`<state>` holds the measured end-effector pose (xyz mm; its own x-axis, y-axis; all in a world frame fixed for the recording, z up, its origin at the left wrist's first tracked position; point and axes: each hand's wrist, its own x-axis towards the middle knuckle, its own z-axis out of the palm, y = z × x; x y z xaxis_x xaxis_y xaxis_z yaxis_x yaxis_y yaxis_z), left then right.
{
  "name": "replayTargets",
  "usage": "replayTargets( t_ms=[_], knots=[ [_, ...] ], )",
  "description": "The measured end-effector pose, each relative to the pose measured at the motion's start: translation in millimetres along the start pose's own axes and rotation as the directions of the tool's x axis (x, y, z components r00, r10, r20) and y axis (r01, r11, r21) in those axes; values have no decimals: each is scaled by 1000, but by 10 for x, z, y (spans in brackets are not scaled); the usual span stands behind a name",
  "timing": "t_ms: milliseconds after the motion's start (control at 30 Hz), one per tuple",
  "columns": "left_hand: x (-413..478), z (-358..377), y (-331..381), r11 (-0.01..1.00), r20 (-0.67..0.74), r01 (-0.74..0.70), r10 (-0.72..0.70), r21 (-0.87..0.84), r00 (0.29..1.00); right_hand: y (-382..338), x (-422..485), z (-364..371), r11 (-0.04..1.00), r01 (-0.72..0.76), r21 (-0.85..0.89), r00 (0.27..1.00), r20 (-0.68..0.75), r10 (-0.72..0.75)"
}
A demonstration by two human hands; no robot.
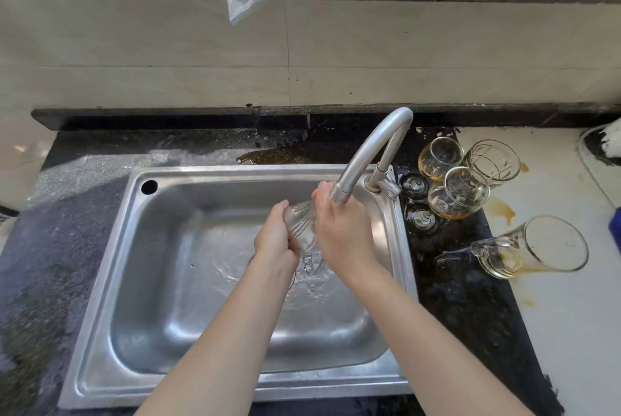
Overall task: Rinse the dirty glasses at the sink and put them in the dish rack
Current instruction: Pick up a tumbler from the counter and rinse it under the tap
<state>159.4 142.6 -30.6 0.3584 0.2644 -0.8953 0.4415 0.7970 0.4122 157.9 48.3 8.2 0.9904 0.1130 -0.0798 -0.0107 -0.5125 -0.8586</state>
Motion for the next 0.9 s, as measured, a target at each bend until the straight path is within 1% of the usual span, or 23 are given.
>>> replayTargets(
  t_ms=[33,67,100,133,167,200,233,267,333,400,500,567,600,633,667,733,767,833,900],
  knots=[
    [-3,0,2,1000,-3,-4,4,9,1000,-17,-23,3,999,27,-40,1000,15,-26],
    [-10,1,-1,1000,7,-7,7,21,1000,-45,4,-19,1000,-6,-22,999,32,6],
    [-14,9,-3,999,21,-3,2,33,1000,-32,80,-48,996,-78,47,996,52,76],
    [-3,11,2,999,41,3,-5,44,999,-27,149,-100,980,-153,130,985,101,140],
    [-3,22,7,998,65,13,-16,54,998,-27,210,-157,955,-209,212,969,178,173],
    [-8,37,12,997,90,32,-38,65,995,-35,242,-203,923,-253,291,950,255,180],
    [1,52,10,995,107,59,-68,80,992,-27,256,-224,890,-279,360,938,302,172],
    [0,65,6,991,121,93,-104,95,987,-12,253,-224,860,-292,418,935,315,165],
    [-26,88,-19,977,131,164,-182,134,975,28,234,-177,823,-294,486,946,273,177],
    [-41,92,-54,963,119,204,-226,174,967,61,229,-121,832,-273,483,959,206,195],
    [-43,73,-81,959,97,179,-204,219,974,70,244,-107,842,-278,463,961,149,235],
    [-80,84,-82,967,103,149,-173,204,980,29,256,-112,786,-328,524,941,108,320],
    [-63,90,-101,975,130,128,-153,180,980,9,268,-95,751,-346,562,925,71,373],
    [-54,105,-122,980,159,104,-131,170,978,7,281,-66,753,-341,563,916,21,400],
    [-69,119,-138,983,185,79,-110,168,977,3,282,-33,783,-326,529,916,-29,400],
    [-117,136,-137,980,217,70,-110,184,970,41,259,45,857,-244,454,943,-94,319],
    [-139,136,-118,978,245,83,-130,191,961,70,236,68,879,-177,443,968,-81,236],
    [-214,135,-42,972,295,109,-169,209,941,83,193,37,885,-77,459,997,20,76],
    [-255,105,30,968,328,154,-214,200,920,68,206,-60,845,-72,530,990,139,-2]
  ],
)
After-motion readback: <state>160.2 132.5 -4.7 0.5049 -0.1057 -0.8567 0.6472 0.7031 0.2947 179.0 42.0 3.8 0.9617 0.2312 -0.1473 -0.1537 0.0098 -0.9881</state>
